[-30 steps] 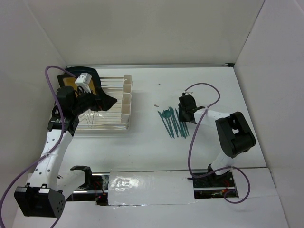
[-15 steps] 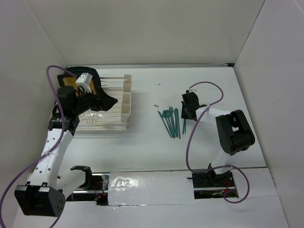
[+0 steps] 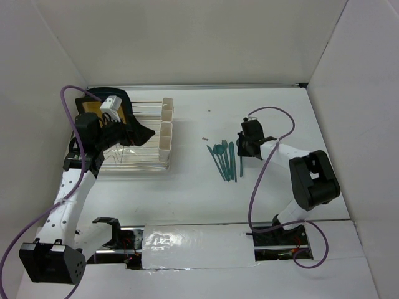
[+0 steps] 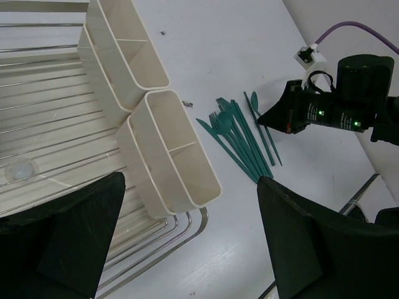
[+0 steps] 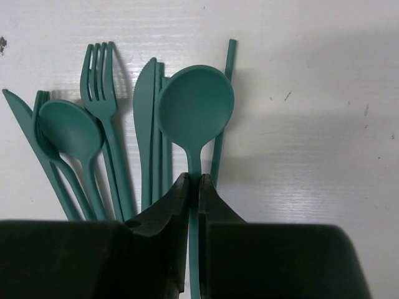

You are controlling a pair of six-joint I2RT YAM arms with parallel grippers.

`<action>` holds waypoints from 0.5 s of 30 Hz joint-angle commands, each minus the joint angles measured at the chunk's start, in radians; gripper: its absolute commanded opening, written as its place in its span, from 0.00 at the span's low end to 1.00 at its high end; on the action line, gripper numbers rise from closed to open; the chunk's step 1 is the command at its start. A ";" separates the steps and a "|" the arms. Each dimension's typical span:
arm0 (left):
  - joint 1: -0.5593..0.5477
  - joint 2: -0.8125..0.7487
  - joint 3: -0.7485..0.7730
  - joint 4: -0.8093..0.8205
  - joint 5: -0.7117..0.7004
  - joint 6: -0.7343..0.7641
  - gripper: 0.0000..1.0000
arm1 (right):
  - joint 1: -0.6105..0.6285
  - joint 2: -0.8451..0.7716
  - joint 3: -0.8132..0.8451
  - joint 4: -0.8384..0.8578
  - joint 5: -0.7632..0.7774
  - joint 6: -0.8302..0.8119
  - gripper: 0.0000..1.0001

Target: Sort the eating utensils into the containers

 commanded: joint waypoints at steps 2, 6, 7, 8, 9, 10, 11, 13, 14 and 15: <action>0.006 -0.010 0.031 0.037 0.024 -0.005 1.00 | 0.007 0.017 0.047 -0.051 -0.010 -0.001 0.00; 0.004 -0.010 0.033 0.040 0.024 -0.005 1.00 | 0.043 -0.070 0.056 -0.019 -0.067 -0.013 0.00; 0.004 -0.007 0.034 0.037 0.025 -0.008 1.00 | 0.057 -0.121 0.065 0.015 -0.151 -0.047 0.00; 0.004 -0.007 0.034 0.037 0.025 -0.008 1.00 | 0.057 -0.121 0.076 0.015 -0.151 -0.047 0.00; 0.004 -0.003 0.031 0.037 0.027 -0.005 1.00 | 0.076 -0.177 0.076 0.035 -0.180 -0.061 0.00; 0.004 -0.003 0.033 0.037 0.024 -0.005 1.00 | 0.080 -0.202 0.093 0.078 -0.219 -0.068 0.00; 0.004 0.000 0.034 0.039 0.024 -0.007 1.00 | 0.090 -0.227 0.122 0.099 -0.233 -0.068 0.00; 0.006 0.005 0.036 0.037 0.024 -0.005 1.00 | 0.096 -0.270 0.162 0.176 -0.266 -0.068 0.00; 0.006 0.005 0.034 0.034 0.019 -0.007 1.00 | 0.097 -0.276 0.183 0.207 -0.306 -0.068 0.00; 0.004 0.005 0.039 0.034 0.018 -0.005 1.00 | 0.102 -0.270 0.228 0.237 -0.325 -0.070 0.00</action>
